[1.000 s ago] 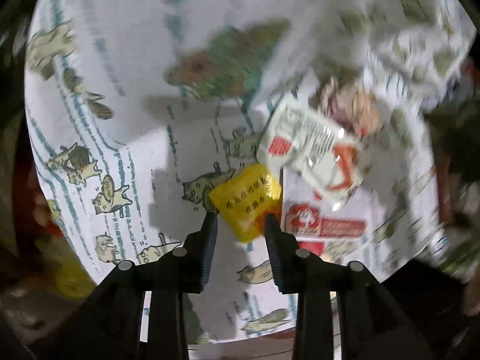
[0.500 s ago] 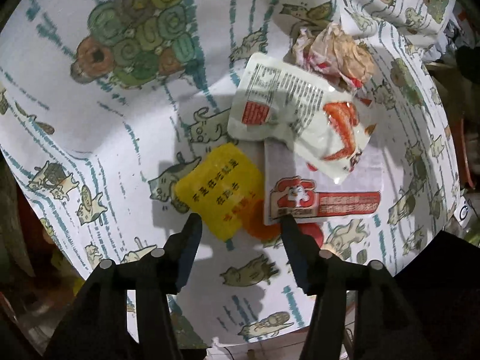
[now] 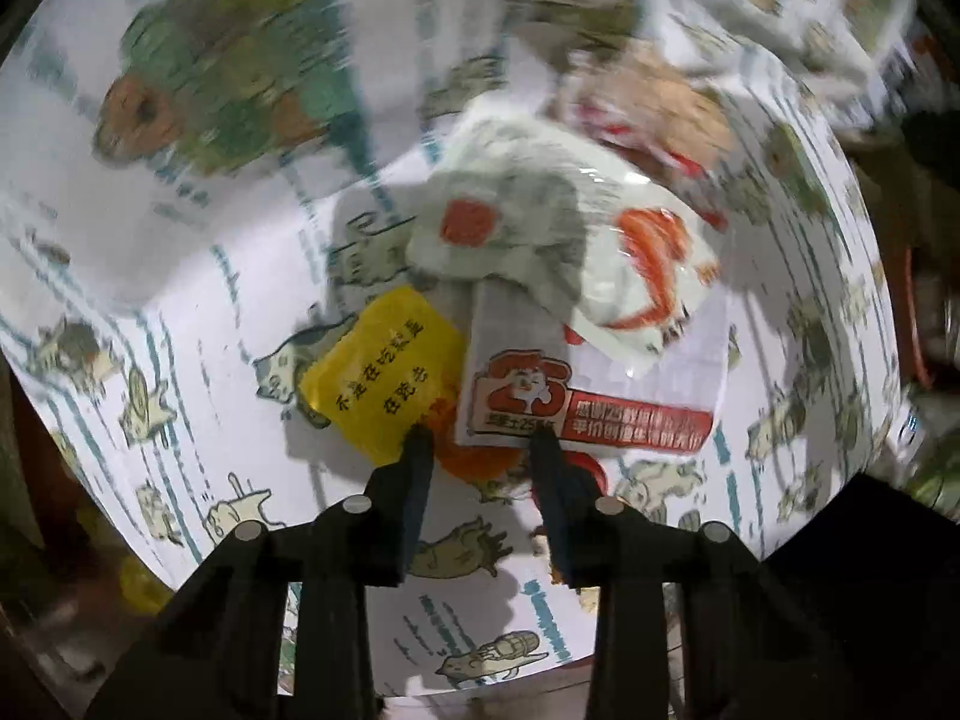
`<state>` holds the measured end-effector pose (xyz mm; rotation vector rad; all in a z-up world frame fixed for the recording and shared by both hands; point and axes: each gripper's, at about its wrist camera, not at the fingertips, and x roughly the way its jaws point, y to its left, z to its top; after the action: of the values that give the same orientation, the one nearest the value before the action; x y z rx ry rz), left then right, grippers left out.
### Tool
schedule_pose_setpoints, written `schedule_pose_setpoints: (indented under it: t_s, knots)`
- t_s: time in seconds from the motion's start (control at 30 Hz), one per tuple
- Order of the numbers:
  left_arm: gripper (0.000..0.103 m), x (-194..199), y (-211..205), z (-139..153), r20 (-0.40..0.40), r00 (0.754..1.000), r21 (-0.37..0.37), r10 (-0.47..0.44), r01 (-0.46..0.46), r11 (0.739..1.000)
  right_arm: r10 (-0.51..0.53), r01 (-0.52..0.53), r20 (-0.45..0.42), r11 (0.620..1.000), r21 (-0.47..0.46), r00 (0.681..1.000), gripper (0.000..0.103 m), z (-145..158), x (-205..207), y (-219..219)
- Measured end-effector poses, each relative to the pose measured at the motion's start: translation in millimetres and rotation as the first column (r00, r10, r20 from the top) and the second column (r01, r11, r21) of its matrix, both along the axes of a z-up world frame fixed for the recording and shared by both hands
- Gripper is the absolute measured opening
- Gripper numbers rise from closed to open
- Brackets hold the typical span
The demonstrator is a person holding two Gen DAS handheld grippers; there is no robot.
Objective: Collect trash
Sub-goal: 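Grasp the orange round cap with the left tool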
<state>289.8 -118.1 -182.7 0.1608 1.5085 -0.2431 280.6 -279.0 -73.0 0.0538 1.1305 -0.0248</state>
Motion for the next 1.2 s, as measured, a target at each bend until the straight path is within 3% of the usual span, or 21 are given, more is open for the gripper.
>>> schedule_pose_setpoints:
  t_s: [0.13,0.27,0.33,0.37,0.4,0.47,0.57,0.73,0.87,1.0,1.1,1.2]
  knots:
    - [0.033,6,14,4,-0.018,1.0,-0.035,0.024,-0.025,0.999,0.011,-0.011,0.0,1.0,-0.009,1.0,0.068,0,0,3]
    - [0.039,-11,9,1,-0.011,0.996,0.02,-0.093,0.093,0.995,0.006,-0.006,-0.003,1.0,-0.005,1.0,0.068,0,0,2]
    - [0.039,-16,4,-1,0.006,0.994,0.059,-0.111,0.111,0.992,-0.002,0.002,-0.007,1.0,0.006,1.0,0.068,0,0,0]
    - [0.037,-15,6,0,0.016,0.996,0.061,-0.09,0.089,0.994,-0.003,0.003,-0.009,1.0,0.011,1.0,0.068,0,1,-1]
    - [0.028,-14,11,1,0.026,0.998,0.047,-0.057,0.055,0.997,-0.006,0.006,-0.011,1.0,0.014,1.0,0.068,0,1,-2]
    - [0.028,-10,17,8,0.043,0.999,-0.022,0.019,-0.018,1.0,-0.011,0.011,-0.01,1.0,0.014,1.0,0.068,0,2,-2]
    - [0.028,-4,30,17,0.026,0.999,-0.102,0.047,-0.044,0.994,-0.008,0.008,-0.015,1.0,0.024,1.0,0.068,-1,3,-2]
    - [0.028,-12,57,51,0.096,0.992,-0.087,0.076,-0.067,0.994,-0.004,0.011,-0.056,0.991,0.136,0.998,0.069,-8,15,-2]
    - [0.028,-22,99,53,0.127,0.981,-0.091,0.149,-0.138,0.986,-0.025,0.053,-0.115,0.968,0.246,0.993,0.07,-24,30,7]
    - [0.028,-20,127,61,0.162,0.97,-0.078,0.183,-0.172,0.982,-0.173,0.187,-0.098,0.97,0.155,0.98,0.07,-40,38,5]
    - [0.028,-25,132,73,0.171,0.97,-0.148,0.173,-0.148,0.978,-0.172,0.206,-0.144,0.941,0.27,0.974,0.07,-54,49,4]
    - [0.028,-29,130,84,0.199,0.967,-0.157,0.159,-0.129,0.979,-0.191,0.222,-0.143,0.943,0.249,0.971,0.07,-62,54,12]
